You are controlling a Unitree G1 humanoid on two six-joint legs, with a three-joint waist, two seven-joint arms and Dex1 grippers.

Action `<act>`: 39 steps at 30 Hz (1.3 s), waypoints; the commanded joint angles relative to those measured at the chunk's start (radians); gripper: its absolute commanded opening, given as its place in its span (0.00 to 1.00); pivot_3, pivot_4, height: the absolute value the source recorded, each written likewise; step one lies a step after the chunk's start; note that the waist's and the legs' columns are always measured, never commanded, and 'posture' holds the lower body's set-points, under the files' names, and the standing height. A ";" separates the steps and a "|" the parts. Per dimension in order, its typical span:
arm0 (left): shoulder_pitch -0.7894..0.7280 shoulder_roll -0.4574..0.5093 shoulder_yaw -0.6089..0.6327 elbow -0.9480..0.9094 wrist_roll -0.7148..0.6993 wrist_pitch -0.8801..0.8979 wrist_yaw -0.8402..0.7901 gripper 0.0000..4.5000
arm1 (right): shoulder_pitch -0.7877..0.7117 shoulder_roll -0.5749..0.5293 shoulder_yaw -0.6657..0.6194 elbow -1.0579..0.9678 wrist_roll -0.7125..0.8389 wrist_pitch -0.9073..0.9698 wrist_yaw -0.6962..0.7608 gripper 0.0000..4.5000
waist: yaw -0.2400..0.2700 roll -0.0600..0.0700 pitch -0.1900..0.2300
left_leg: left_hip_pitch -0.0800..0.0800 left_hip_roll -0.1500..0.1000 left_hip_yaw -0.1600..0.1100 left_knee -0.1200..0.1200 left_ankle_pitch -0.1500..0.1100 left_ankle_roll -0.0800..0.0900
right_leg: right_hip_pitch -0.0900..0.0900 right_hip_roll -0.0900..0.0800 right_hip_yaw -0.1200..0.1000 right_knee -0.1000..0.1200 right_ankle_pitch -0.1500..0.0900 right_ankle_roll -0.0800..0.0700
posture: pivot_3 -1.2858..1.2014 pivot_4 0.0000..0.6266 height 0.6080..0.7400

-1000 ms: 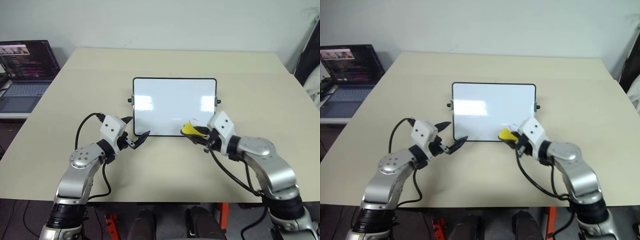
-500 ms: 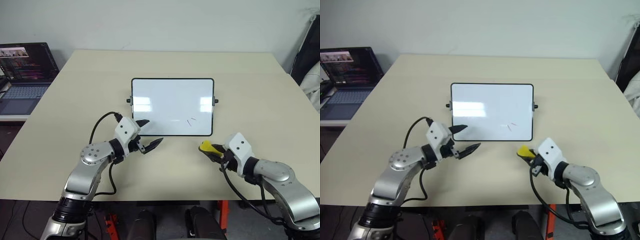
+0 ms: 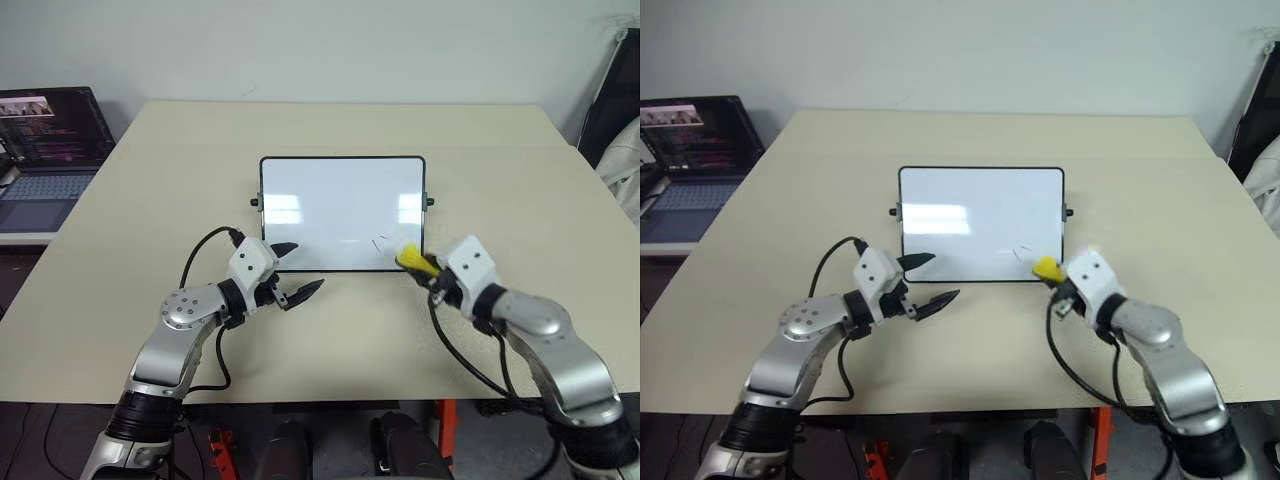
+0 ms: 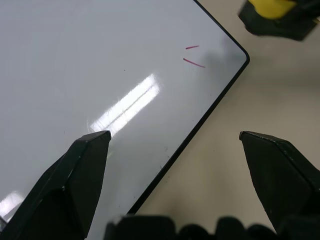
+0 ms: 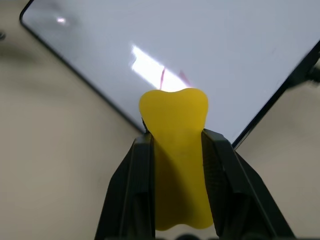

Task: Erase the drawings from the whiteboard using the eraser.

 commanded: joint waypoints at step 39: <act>0.005 0.009 0.015 -0.068 -0.006 0.020 0.006 1.00 | -0.200 0.100 0.180 0.489 -0.295 -0.225 -0.010 0.21 | 0.000 -0.001 -0.001 | 0.017 0.001 -0.001 0.000 0.002 0.004 | 0.017 -0.001 0.002 -0.001 0.002 0.004 | 0.52 0.24 1.00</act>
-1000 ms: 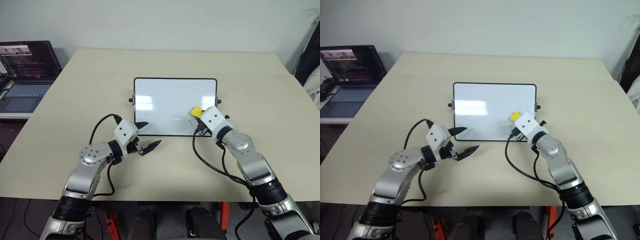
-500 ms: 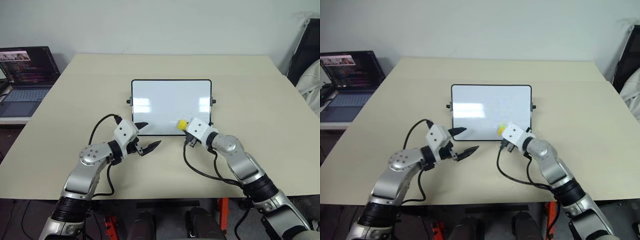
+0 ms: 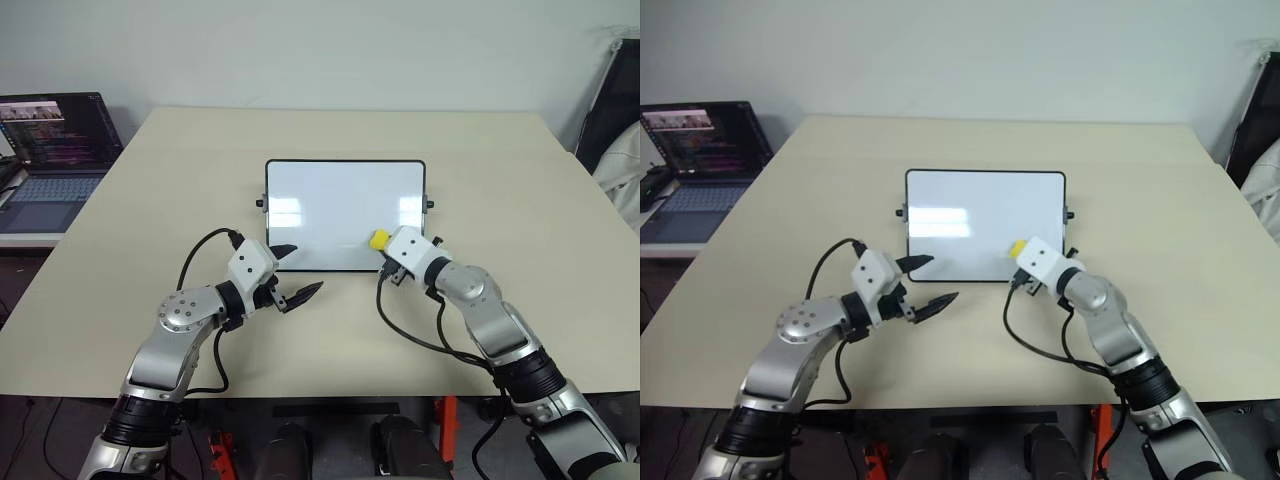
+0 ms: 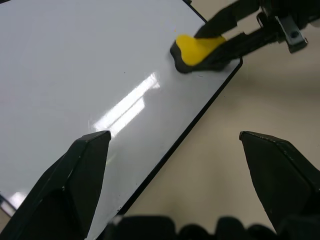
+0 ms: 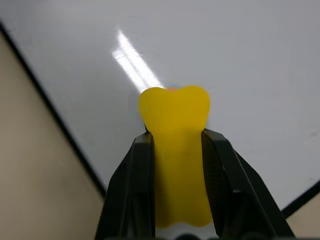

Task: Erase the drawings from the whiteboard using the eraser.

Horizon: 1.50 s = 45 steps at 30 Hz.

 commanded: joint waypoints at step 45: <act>-0.565 -0.241 -0.330 0.291 -0.007 0.067 -0.366 1.00 | 0.238 0.094 -0.640 -0.512 0.297 0.648 -0.177 0.21 | 0.001 0.003 0.002 | -0.022 -0.003 0.002 0.000 0.000 0.000 | -0.019 0.001 0.000 -0.003 0.003 0.000 | 0.52 0.24 1.00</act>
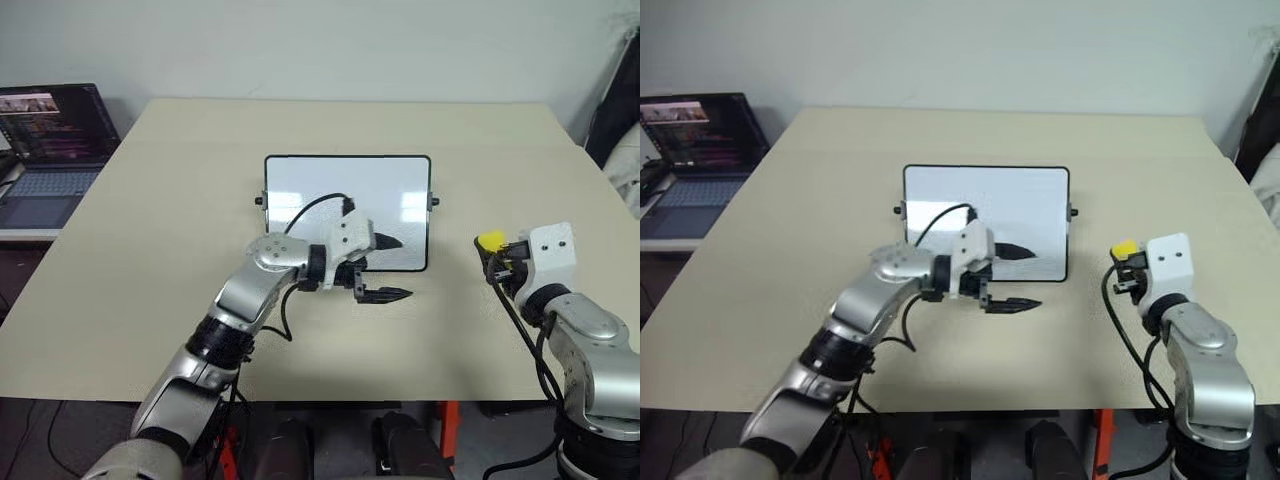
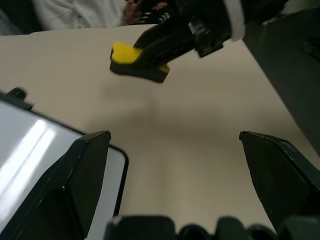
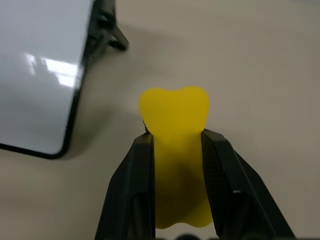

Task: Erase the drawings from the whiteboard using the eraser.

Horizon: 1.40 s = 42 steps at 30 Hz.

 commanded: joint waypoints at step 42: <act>0.818 -0.179 0.566 -0.511 0.160 -0.062 0.843 1.00 | 0.377 0.154 0.028 0.190 0.148 -0.992 -0.044 0.99 | 0.008 0.004 0.000 | 0.008 0.002 -0.002 0.001 -0.001 0.000 | 0.005 -0.004 0.004 0.002 -0.001 0.000 | 0.52 0.24 1.00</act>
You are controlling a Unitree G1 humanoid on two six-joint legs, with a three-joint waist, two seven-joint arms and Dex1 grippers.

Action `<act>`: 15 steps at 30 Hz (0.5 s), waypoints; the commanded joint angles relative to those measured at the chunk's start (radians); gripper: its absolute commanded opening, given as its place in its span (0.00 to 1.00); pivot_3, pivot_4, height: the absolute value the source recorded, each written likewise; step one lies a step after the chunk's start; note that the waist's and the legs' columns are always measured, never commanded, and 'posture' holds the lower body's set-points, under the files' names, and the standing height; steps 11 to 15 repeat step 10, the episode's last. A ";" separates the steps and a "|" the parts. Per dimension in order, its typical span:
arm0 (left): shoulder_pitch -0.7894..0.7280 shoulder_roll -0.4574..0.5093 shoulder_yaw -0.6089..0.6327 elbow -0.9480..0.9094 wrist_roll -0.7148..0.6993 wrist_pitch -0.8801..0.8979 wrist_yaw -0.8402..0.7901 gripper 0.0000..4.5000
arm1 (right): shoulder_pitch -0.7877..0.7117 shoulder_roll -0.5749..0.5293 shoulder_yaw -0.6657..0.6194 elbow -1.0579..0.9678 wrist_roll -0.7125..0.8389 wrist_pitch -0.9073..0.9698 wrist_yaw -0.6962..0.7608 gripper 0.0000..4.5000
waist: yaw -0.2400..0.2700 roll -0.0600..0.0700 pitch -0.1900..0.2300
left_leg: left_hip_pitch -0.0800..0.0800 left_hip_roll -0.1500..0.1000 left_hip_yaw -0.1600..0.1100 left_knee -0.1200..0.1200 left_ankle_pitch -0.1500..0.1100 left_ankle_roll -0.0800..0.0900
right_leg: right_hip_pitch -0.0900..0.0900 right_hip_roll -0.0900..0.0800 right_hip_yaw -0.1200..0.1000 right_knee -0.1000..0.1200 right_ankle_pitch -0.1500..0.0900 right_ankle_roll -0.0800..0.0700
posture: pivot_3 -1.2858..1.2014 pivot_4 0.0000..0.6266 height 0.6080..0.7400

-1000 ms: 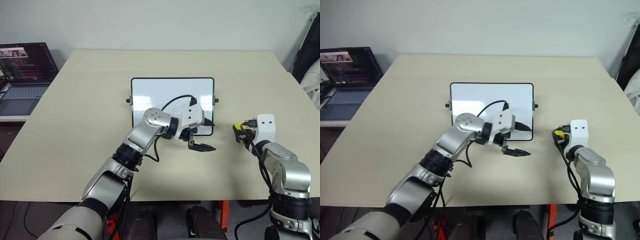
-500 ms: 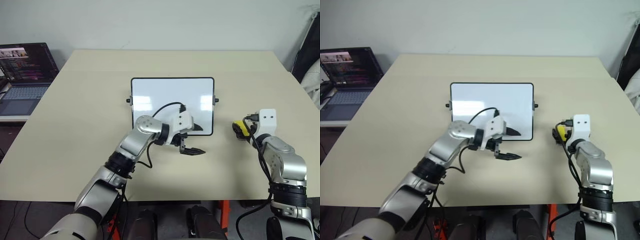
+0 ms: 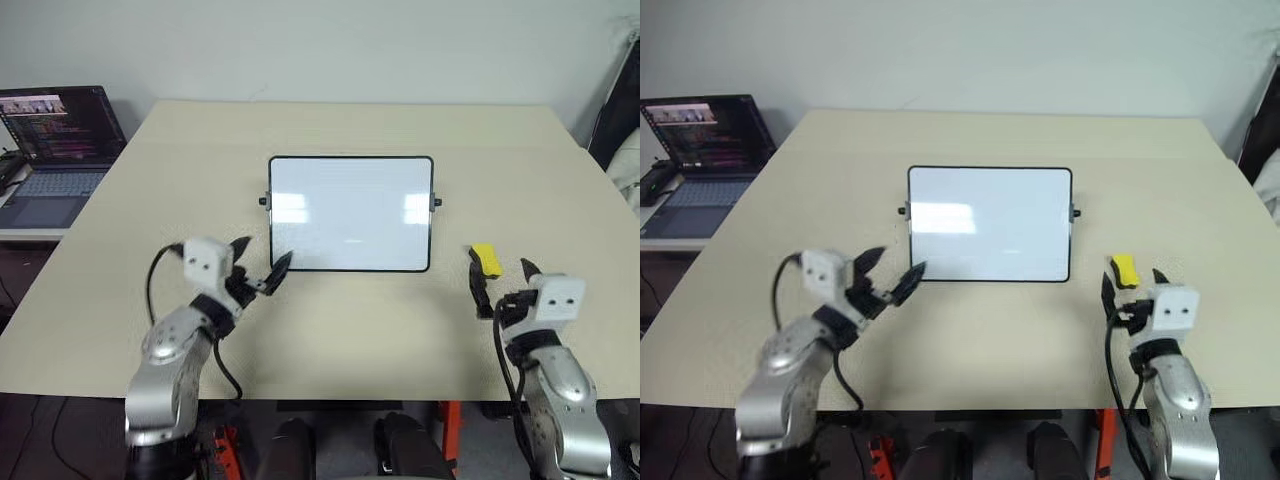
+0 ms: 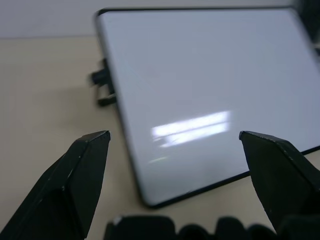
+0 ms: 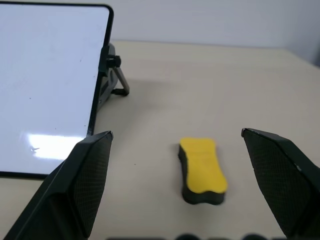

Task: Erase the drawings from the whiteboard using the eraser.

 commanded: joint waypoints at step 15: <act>0.115 -0.094 -0.087 -0.029 0.147 -0.112 0.247 1.00 | 0.057 -0.089 -0.004 0.007 0.142 0.029 0.114 0.99 | 0.000 0.000 0.000 | 0.008 0.001 0.000 -0.001 0.000 0.000 | 0.012 0.002 -0.002 -0.002 -0.006 -0.003 | 0.52 0.24 1.00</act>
